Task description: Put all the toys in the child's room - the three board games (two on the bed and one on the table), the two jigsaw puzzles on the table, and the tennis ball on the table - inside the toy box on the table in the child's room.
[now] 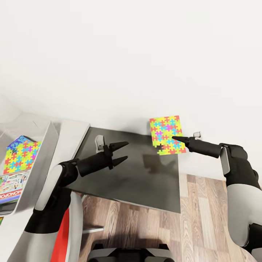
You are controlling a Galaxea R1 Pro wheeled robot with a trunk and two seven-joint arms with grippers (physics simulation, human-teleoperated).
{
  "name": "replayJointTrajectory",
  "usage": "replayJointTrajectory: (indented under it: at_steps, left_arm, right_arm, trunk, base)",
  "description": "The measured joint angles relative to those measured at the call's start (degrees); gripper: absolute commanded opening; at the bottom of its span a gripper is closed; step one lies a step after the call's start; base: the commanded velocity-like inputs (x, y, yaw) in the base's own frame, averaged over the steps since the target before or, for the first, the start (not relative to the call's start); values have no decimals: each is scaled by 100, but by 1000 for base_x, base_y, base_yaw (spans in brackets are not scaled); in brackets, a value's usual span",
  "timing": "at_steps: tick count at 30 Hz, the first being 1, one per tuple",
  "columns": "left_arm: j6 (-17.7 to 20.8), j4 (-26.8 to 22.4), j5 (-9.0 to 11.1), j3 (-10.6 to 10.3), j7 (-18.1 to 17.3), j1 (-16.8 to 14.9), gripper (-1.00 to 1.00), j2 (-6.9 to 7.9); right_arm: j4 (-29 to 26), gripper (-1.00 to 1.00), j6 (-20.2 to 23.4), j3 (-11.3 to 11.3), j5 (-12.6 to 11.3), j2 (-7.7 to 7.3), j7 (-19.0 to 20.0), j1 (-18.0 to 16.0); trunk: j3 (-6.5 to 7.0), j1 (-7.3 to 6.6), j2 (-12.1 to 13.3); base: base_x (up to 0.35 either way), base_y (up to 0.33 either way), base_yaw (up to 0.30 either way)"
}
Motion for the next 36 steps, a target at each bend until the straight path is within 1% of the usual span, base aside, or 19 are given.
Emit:
replayJointTrajectory:
  at_steps: [6, 12, 19, 22, 23, 24, 25, 26, 28, 32, 36]
  left_arm:
    - [0, 0, 0, 7, -5, 4, 100, 15]
    - [5, -1, -1, 24, -11, 6, 100, 27]
    - [7, -2, -1, 52, -18, 7, 100, 53]
    - [17, -4, 20, 58, -132, 7, 100, 73]
    - [25, -5, 28, 56, -201, 7, 100, 72]
    - [45, -8, 42, 40, -419, 2, 100, 67]
    - [62, -8, 43, 30, -565, -4, 100, 65]
    - [135, -10, 63, 11, -1029, -26, 100, 46]
    - [194, -10, 52, -18, -1345, -39, 100, 30]
    - [256, -14, 87, -160, -1754, -69, 100, 2]
    - [278, -15, 110, -296, -1956, -127, 100, -28]
  right_arm:
    - [-7, -100, -1, 19, 8, 4, 3, 1]
    - [-9, -100, -2, 45, 10, 18, 3, 2]
    - [1, -100, -3, 63, 7, 27, 10, 1]
    - [123, -100, -5, 120, 16, 41, 10, -13]
    - [168, -100, -5, 137, 15, 42, 10, -26]
    - [241, -100, -5, 165, 16, 43, 12, -56]
    - [269, -100, -3, 176, 13, 42, 13, -73]
    - [317, -100, 1, 197, -2, 38, 21, -139]
    - [340, -100, 1, 205, -11, 36, 25, -215]
    - [369, -100, 1, 214, -25, 33, 30, -376]
    - [384, -100, -1, 217, -26, 35, 33, -463]
  trunk:
    - [49, 0, 0]
    - [68, 0, 0]
    - [99, 0, 0]
    - [114, 0, 0]
    - [119, 0, 0]
    - [124, 0, 0]
    - [129, 0, 0]
    - [134, 0, 0]
    - [144, 0, 0]
    - [162, 0, 0]
    - [178, 0, 0]
  base:
    - [0, 0, 41]
    - [0, 0, 34]
    - [0, 0, 159]
    - [0, 0, 243]
    - [0, 0, 253]
    - [0, 0, 255]
    - [0, 0, 260]
    - [0, 0, 261]
    - [0, 0, 263]
    - [0, 0, 267]
    - [0, 0, 270]
